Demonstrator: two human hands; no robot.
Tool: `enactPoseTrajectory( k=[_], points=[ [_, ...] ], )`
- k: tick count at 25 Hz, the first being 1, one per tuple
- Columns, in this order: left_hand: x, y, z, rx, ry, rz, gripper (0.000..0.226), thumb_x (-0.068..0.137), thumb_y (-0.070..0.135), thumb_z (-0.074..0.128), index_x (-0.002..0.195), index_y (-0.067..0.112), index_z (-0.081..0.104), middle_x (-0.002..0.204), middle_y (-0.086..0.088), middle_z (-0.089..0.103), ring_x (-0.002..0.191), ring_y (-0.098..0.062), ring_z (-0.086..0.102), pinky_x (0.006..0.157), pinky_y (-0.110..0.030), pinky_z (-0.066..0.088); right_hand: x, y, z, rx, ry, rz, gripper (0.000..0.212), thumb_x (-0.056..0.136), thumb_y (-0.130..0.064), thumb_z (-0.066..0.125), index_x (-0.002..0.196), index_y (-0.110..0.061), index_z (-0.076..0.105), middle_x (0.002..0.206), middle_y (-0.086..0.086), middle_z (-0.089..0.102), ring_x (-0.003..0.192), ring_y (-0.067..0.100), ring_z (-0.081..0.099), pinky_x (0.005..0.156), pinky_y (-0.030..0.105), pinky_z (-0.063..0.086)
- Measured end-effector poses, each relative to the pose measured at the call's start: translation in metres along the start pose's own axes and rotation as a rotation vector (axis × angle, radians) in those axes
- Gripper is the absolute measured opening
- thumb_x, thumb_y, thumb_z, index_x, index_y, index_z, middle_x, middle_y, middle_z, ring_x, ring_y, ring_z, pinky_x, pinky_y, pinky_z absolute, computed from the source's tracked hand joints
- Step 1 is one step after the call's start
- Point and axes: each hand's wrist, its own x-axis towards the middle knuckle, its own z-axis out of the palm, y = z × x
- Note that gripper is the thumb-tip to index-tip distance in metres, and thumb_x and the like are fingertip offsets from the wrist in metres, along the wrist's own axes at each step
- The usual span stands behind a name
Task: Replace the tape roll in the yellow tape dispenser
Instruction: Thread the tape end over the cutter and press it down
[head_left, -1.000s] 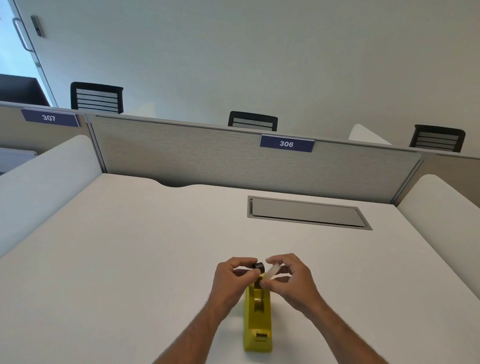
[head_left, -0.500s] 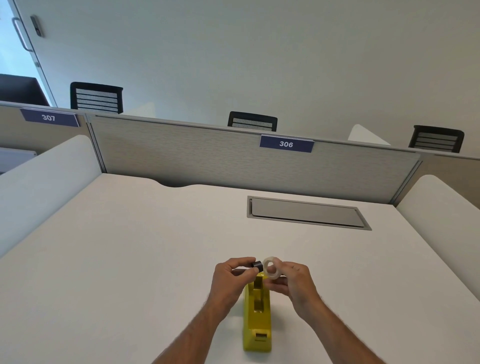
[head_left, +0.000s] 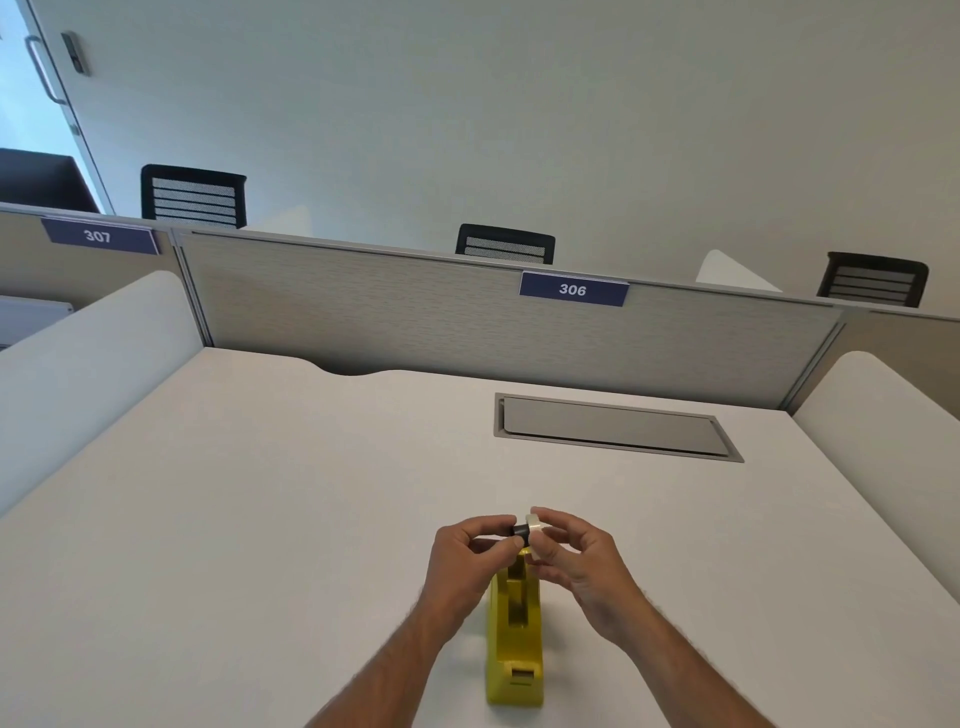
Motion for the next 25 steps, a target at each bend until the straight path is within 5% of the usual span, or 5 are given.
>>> enactPoseTrajectory(
  k=[6,12,20,25],
  points=[
    [-0.002,0.004,0.002,0.008,-0.073,0.02,0.029,0.075,0.037,0.083,0.103,0.031,0.08,0.095,0.004,0.082,0.088,-0.019,0.078,0.082,-0.032,0.064,0.0,0.002,-0.004,-0.071,-0.022,-0.052,0.053,0.062,-0.031,0.094,0.109,-0.019,0.073,0.115,0.011,0.07,0.098,0.031,0.073,0.08,0.043,0.063],
    [-0.003,0.001,0.0,-0.005,-0.117,0.005,0.025,0.083,0.015,0.079,0.105,0.027,0.08,0.098,-0.001,0.082,0.092,-0.021,0.078,0.087,-0.035,0.062,-0.003,0.004,-0.002,-0.148,0.017,-0.063,0.055,0.059,-0.028,0.096,0.107,-0.02,0.071,0.103,0.006,0.077,0.091,0.028,0.075,0.065,0.035,0.062],
    [-0.001,-0.007,0.0,0.101,-0.005,-0.067,0.02,0.076,0.011,0.084,0.094,0.021,0.083,0.089,0.002,0.082,0.088,-0.016,0.078,0.089,-0.041,0.063,-0.006,0.013,0.002,-0.331,0.043,-0.078,0.042,0.061,-0.039,0.093,0.099,-0.029,0.079,0.099,-0.004,0.079,0.091,0.018,0.075,0.084,0.039,0.061],
    [-0.001,-0.011,-0.003,0.188,-0.015,-0.049,0.021,0.082,0.009,0.079,0.093,0.026,0.083,0.089,0.007,0.082,0.087,-0.012,0.077,0.085,-0.033,0.064,-0.005,0.014,0.002,-0.422,0.035,-0.047,0.042,0.064,-0.015,0.094,0.102,-0.023,0.078,0.098,0.0,0.079,0.086,0.017,0.076,0.083,0.043,0.062]
  ],
)
